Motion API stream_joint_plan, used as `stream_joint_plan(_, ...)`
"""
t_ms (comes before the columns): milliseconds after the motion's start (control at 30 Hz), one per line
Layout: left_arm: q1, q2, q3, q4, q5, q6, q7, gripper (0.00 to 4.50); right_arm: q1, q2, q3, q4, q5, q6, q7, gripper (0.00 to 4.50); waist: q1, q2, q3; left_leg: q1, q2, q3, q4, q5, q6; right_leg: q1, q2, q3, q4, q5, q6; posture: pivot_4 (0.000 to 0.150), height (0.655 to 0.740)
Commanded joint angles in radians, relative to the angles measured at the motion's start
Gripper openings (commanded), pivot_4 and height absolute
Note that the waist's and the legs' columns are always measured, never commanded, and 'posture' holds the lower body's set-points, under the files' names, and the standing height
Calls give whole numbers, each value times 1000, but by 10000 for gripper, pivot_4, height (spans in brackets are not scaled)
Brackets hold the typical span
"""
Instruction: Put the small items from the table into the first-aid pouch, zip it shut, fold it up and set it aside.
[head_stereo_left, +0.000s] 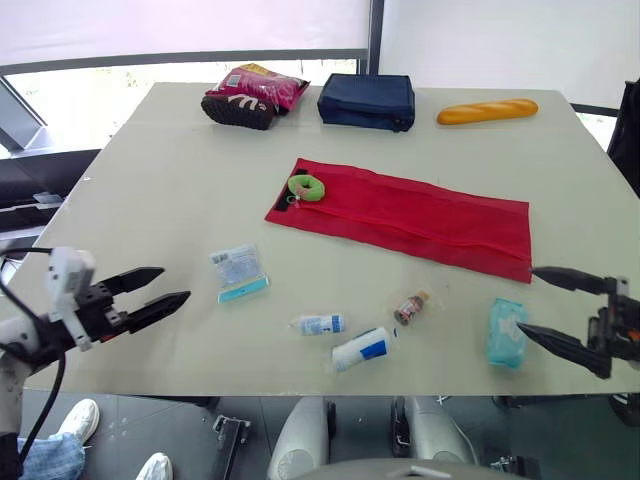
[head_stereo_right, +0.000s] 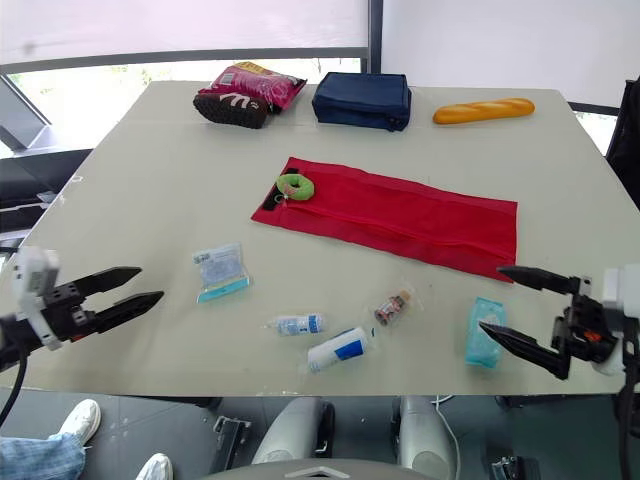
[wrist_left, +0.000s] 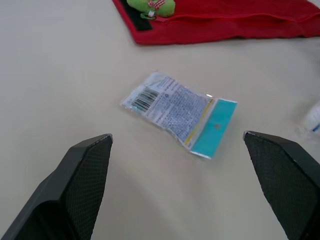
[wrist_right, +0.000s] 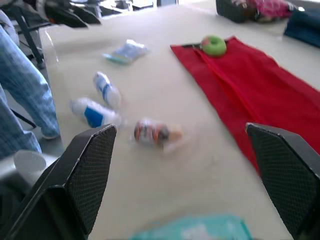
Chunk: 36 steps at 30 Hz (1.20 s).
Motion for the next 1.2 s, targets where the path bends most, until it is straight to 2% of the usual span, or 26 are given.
stream_joint_plan(33,-70,-9,-14,-71,-35,105,108,45000,-96,-20,54,-149,117,95,-149,44151,2,-1,0,-1,0,-1,0,0,0,0,0,0,0,0,0,1500,7134)
stream_joint_plan(267,-231,-69,-113,-57,-10,209,272,45000,-328,-2,221,-232,134,182,-360,44151,3,-3,0,-1,-2,-1,1,0,0,0,0,0,0,1,0,1500,7134)
stream_joint_plan(400,-292,-75,-177,-9,-4,267,279,45000,-427,5,314,-239,113,213,-413,44151,2,-3,0,-2,-4,-1,1,0,0,0,0,0,0,3,-3,1500,7134)
stream_joint_plan(567,-355,-91,-187,64,-40,338,264,45000,-481,32,370,-244,117,214,-429,44151,1,-4,0,-2,-4,-1,1,0,0,0,1,0,0,3,-4,1500,7134)
stream_joint_plan(700,-350,-85,-192,49,-58,377,232,33466,-484,33,380,-248,114,211,-431,45000,1,-4,0,-2,-4,-1,1,0,0,0,1,0,0,3,-4,1500,7134)
stream_joint_plan(767,-337,-84,-187,35,-68,395,224,24445,-484,32,378,-247,110,205,-431,45000,1,-4,0,-2,-4,-1,1,0,0,0,0,0,0,3,-4,1500,7134)
stream_joint_plan(800,-332,-84,-183,31,-72,400,222,18543,-483,32,376,-247,108,204,-431,45000,1,-4,0,-2,-4,-1,1,0,0,0,0,0,0,3,-4,1500,7134)
stream_joint_plan(833,-329,-84,-180,28,-76,404,222,15441,-482,31,375,-247,107,203,-431,45000,1,-4,0,-2,-3,-1,1,0,0,0,0,0,0,3,-4,1500,7134)
stream_joint_plan(900,-330,-90,-167,27,-84,407,227,2834,-481,32,377,-245,104,201,-428,45000,1,-4,0,-2,-3,-2,1,0,0,0,1,0,0,3,-4,1500,7134)
stream_joint_plan(933,-329,-91,-161,25,-88,409,228,490,-480,33,377,-246,103,201,-429,45000,1,-4,0,-2,-3,-2,1,0,0,0,1,0,0,3,-4,1500,7134)
stream_joint_plan(1200,-327,-84,-115,-37,-169,449,220,490,-471,50,392,-235,89,203,-428,45000,1,-4,0,-2,-3,-2,1,0,0,0,0,0,0,3,-4,1500,7134)
